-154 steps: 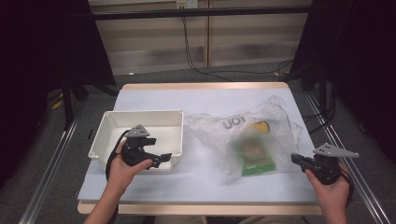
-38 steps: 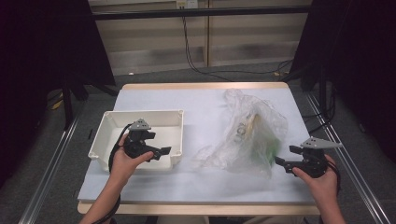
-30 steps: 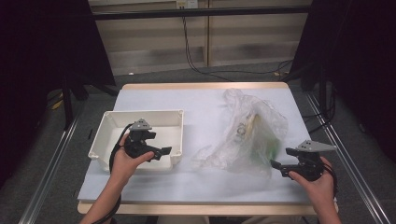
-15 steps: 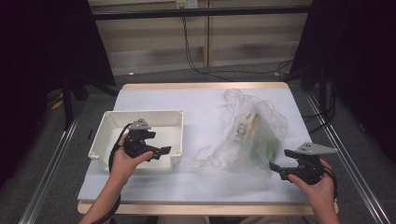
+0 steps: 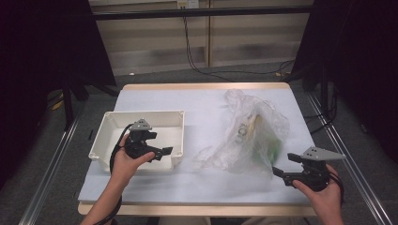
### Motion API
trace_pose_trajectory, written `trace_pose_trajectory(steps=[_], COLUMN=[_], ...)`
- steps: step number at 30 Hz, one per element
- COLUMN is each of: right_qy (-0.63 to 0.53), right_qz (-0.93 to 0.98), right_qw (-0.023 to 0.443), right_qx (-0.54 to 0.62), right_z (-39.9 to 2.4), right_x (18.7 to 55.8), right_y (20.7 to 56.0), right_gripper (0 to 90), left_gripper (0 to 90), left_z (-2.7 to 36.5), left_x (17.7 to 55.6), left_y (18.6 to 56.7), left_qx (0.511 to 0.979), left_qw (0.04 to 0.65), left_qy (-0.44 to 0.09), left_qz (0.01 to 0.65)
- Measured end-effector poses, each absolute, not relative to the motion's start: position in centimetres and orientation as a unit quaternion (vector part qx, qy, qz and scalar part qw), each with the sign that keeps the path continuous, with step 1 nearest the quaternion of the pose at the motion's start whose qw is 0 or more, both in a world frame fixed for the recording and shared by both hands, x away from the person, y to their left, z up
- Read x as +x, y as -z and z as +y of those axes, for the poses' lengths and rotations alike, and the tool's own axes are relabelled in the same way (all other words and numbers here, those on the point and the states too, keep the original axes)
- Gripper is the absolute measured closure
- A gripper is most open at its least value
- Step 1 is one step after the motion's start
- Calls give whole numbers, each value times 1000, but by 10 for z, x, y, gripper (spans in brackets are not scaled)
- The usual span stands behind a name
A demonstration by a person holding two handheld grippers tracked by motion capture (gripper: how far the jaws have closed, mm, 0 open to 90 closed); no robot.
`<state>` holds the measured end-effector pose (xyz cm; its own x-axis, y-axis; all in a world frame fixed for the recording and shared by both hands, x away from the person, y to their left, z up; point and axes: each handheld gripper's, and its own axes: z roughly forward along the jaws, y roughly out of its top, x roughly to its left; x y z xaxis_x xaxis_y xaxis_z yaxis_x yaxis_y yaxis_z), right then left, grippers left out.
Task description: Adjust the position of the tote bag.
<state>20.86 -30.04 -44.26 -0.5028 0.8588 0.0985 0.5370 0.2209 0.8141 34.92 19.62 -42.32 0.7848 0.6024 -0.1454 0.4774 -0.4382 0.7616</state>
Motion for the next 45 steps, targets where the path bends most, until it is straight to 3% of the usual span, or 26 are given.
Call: trace_pose_trajectory(steps=[27,29,31,32,34,35,37,45], right_qy=[-418,-416,-416,-416,-417,-419,-420,-418], right_qz=[780,785,791,791,794,794,795,793], right_qw=[177,178,177,177,175,182,180,180], right_qx=[430,423,413,413,407,402,399,405], right_z=[-281,-279,-275,-275,-274,-274,-276,-288], right_x=[200,202,204,204,205,206,207,205], right_y=[443,445,447,447,446,444,443,442], right_gripper=[173,219,401,401,532,673,756,849], left_gripper=[66,67,68,68,68,68,68,68], left_z=[191,191,191,191,192,192,192,193], left_x=[349,349,349,349,349,349,349,350], left_y=[423,423,423,423,423,423,423,424], left_qx=[848,848,848,848,849,848,848,848], left_qw=[419,420,419,419,418,419,418,418], left_qy=[-76,-75,-75,-75,-76,-77,-78,-77], left_qz=[314,316,315,315,315,315,315,317])
